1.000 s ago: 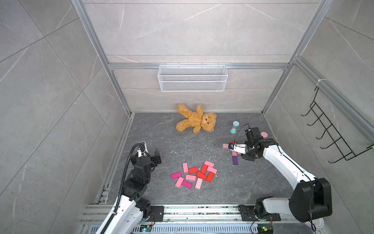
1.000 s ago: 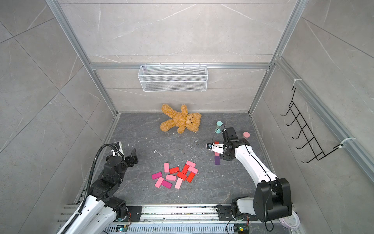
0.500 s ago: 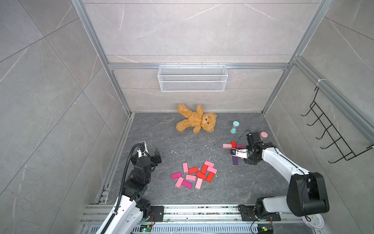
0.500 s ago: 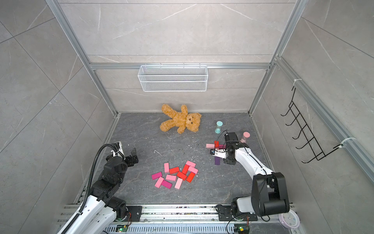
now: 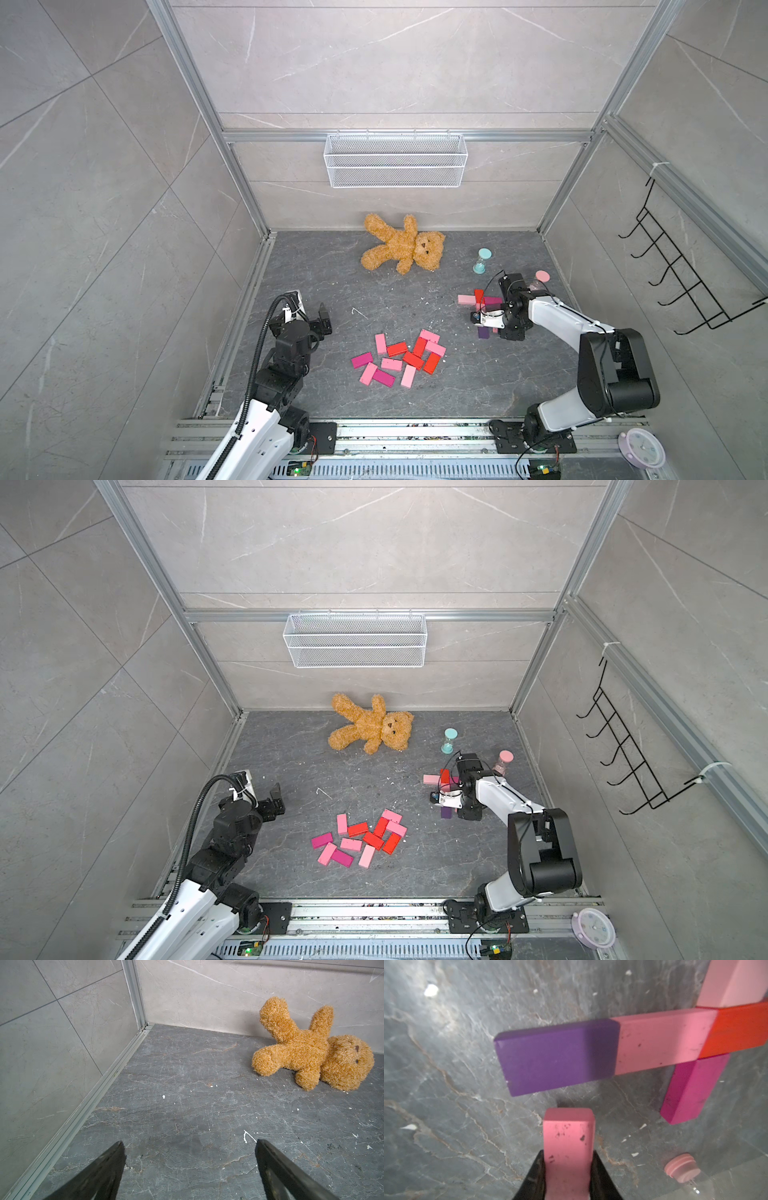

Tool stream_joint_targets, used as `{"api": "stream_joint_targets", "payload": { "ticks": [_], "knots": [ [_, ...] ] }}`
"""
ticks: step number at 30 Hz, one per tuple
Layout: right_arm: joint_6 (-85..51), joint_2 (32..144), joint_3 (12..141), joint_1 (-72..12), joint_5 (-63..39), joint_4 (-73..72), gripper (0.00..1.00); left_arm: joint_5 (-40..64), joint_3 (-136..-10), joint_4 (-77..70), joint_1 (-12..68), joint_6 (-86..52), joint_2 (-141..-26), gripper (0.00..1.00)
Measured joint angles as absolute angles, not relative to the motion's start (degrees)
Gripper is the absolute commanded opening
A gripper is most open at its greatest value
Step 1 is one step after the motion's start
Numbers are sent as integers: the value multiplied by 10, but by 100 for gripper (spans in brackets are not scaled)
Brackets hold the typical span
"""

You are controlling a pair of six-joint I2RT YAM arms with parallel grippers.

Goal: Assemble the letter t with building blocks
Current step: Assemble the building block at the center of the board.

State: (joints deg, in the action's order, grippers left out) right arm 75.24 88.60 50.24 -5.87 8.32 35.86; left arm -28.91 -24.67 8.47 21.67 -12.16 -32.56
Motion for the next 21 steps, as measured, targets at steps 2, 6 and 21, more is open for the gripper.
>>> {"api": "stream_joint_targets", "payload": {
  "ticks": [2,6,21],
  "knots": [
    [753,887,496,-58,83,353,0,-289,-247,85,217,-121,-326,99],
    [753,887,484,-58,81,345,0,-290,-247,85,217,-118,-329,99],
    [761,882,455,-63,82,297,8,-291,-247,85,217,-117,-324,99]
  ]
}}
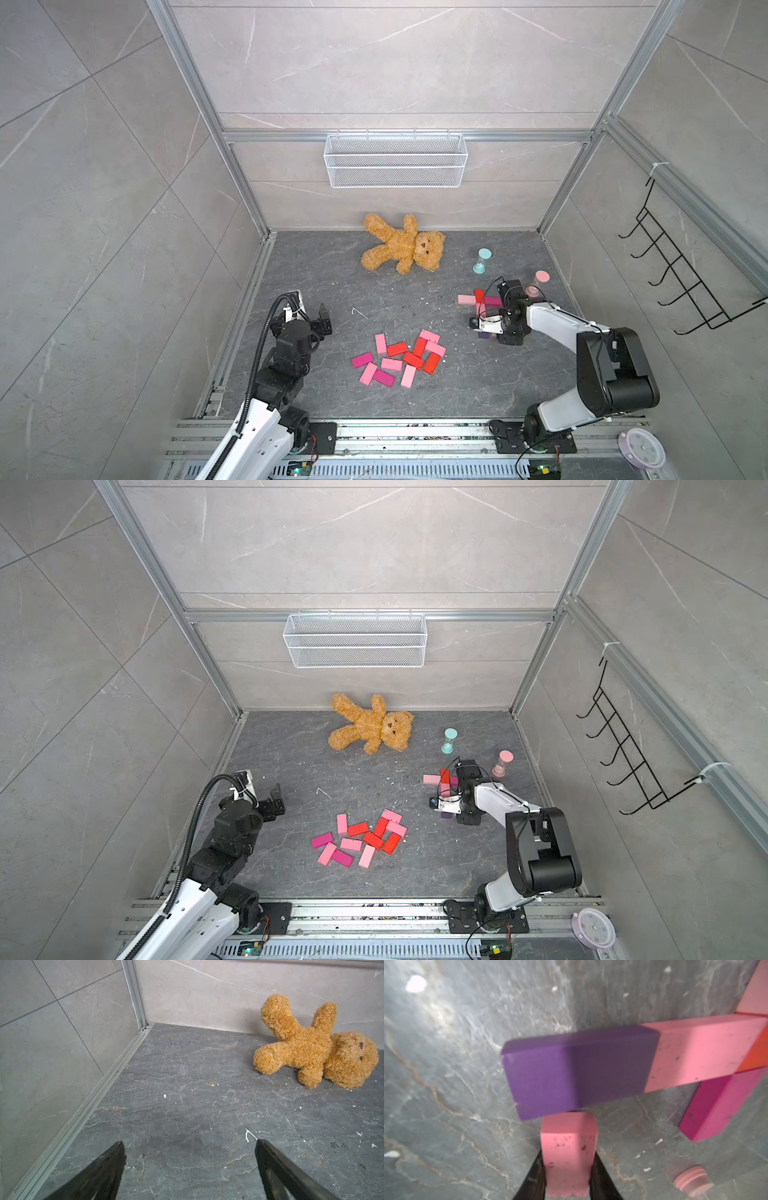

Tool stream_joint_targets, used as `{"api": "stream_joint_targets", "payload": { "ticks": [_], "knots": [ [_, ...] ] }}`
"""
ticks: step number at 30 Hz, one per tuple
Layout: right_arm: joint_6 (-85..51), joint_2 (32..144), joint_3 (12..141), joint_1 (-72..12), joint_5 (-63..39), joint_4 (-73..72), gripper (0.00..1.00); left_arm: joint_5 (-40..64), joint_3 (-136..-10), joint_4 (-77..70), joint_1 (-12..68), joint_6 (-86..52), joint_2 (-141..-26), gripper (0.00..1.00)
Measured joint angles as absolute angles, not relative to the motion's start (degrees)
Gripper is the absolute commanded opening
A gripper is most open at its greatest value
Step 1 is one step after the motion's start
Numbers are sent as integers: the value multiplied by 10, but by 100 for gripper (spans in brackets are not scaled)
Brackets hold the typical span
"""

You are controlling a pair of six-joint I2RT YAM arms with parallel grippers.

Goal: Assemble the letter t with building blocks
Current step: Assemble the building block at the center of the board.

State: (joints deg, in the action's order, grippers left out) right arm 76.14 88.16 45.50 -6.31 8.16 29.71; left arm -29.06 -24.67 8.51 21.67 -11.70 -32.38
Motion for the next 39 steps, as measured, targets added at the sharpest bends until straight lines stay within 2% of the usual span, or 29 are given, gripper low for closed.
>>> {"api": "stream_joint_targets", "payload": {
  "ticks": [5,12,18,24,39],
  "knots": [
    [761,877,450,-64,83,292,24,-293,-247,85,218,-117,-322,99],
    [761,874,446,-69,81,286,30,-295,-247,85,220,-117,-322,99],
    [759,874,446,-75,81,286,31,-297,-247,85,222,-117,-321,99],
    [754,874,446,-75,79,286,36,-299,-247,86,223,-117,-321,99],
    [750,872,444,-76,78,286,33,-300,-247,85,229,-114,-321,99]
  ]
}}
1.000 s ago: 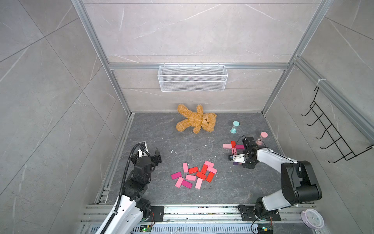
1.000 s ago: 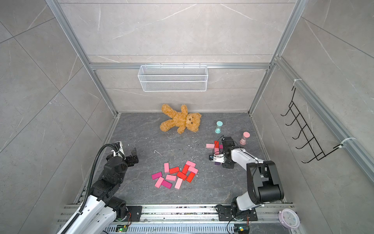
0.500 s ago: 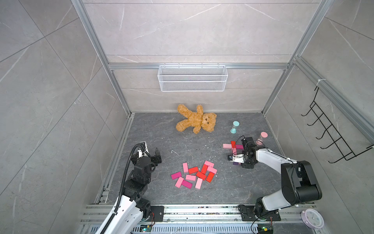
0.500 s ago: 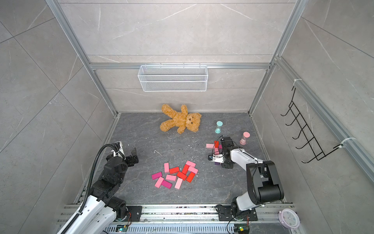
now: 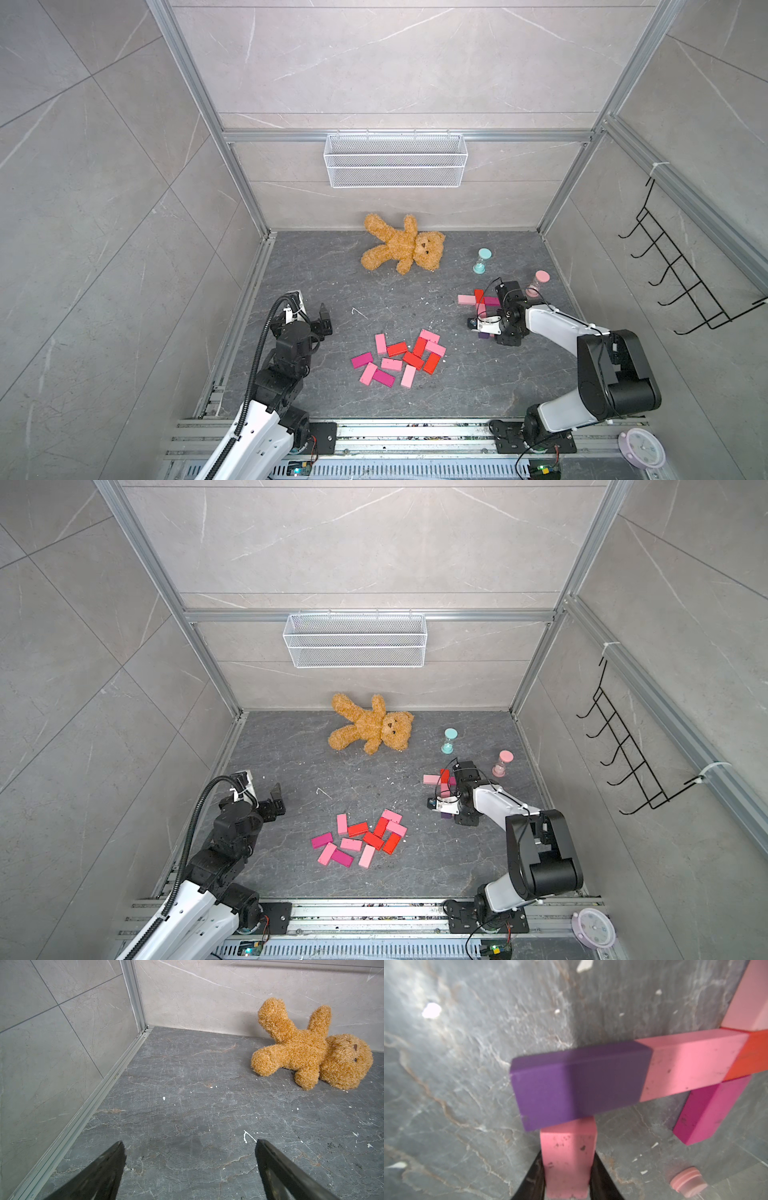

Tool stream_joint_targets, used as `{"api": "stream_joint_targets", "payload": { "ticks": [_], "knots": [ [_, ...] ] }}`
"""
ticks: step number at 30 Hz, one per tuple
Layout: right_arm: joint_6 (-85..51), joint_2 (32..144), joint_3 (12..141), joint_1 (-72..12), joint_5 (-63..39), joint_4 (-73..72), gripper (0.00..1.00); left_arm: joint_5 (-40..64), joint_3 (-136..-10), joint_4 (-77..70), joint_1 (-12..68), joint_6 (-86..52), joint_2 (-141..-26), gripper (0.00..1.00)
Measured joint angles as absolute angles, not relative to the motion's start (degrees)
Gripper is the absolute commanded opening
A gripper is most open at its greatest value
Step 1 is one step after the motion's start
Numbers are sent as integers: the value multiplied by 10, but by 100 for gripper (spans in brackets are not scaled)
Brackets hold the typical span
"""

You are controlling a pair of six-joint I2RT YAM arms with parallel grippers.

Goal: Assemble the letter t with building blocks
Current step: Assemble the building block at the center of the board.

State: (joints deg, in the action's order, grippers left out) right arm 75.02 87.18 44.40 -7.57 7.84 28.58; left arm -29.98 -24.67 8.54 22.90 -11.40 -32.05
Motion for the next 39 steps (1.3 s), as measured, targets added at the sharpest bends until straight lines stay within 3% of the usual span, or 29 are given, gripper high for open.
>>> {"api": "stream_joint_targets", "payload": {
  "ticks": [39],
  "knots": [
    [764,866,435,-81,84,270,35,-331,-247,90,255,-99,-309,99]
  ]
}}
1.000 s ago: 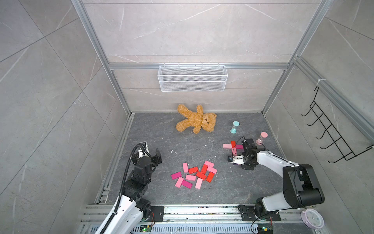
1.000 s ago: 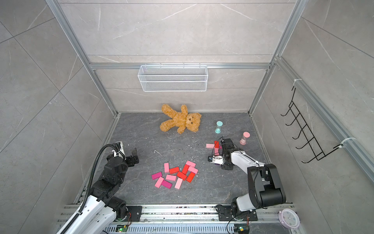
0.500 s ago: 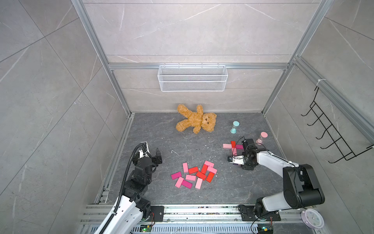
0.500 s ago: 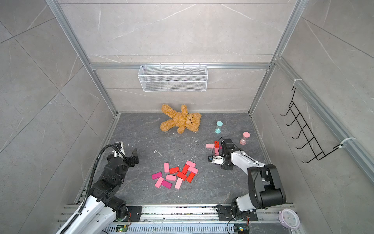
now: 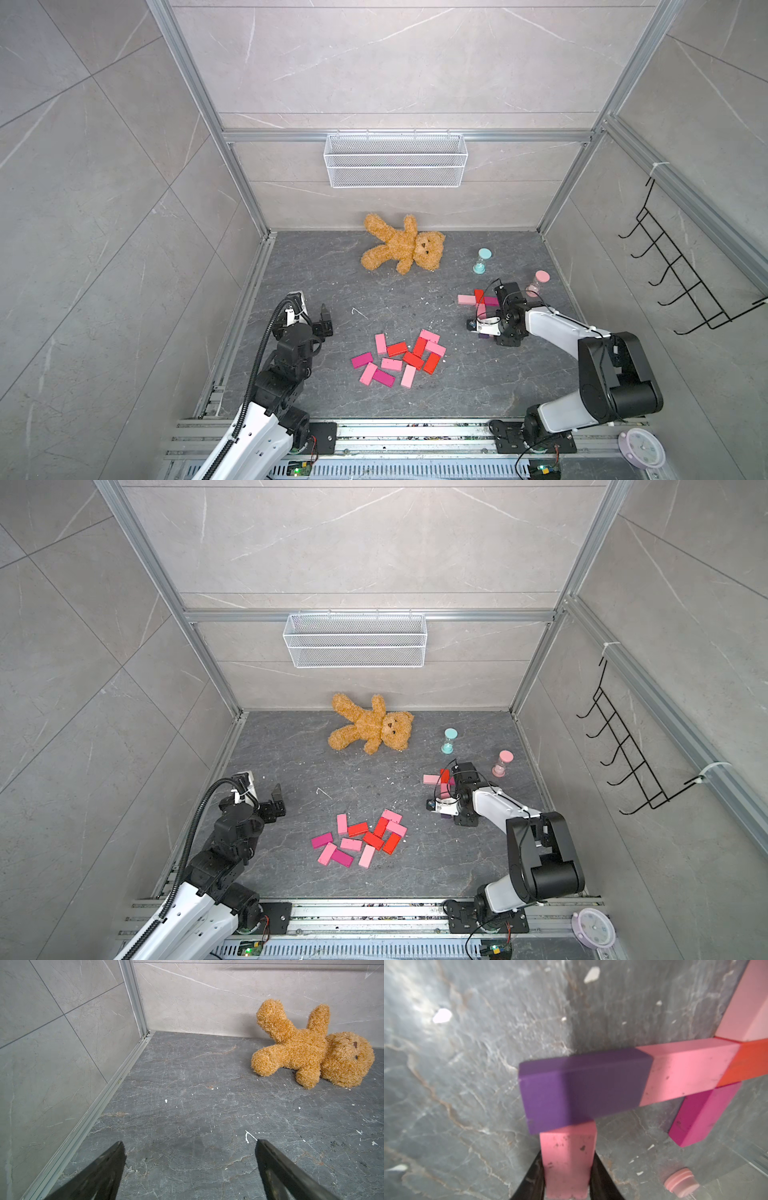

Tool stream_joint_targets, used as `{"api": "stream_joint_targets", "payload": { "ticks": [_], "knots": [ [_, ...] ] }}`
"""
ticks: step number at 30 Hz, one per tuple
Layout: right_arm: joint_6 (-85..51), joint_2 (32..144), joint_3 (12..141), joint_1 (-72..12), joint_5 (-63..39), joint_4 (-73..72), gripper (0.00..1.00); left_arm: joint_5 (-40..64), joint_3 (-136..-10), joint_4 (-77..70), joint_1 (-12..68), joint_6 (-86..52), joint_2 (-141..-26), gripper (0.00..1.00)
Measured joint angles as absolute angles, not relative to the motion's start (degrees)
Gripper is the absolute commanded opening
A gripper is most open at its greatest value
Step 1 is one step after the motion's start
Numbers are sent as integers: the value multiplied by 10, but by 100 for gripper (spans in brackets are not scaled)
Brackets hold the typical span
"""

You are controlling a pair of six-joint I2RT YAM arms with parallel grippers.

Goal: Assemble the letter t with building blocks
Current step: Assemble the building block at the center of the board.

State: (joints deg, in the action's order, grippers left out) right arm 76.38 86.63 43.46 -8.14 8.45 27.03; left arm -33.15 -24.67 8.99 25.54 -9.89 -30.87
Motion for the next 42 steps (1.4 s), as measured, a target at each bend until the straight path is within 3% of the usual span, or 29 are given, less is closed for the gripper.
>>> {"api": "stream_joint_targets", "payload": {
  "ticks": [42],
  "knots": [
    [789,842,407,-90,91,243,32,-362,-247,91,280,-83,-302,99]
  ]
}}
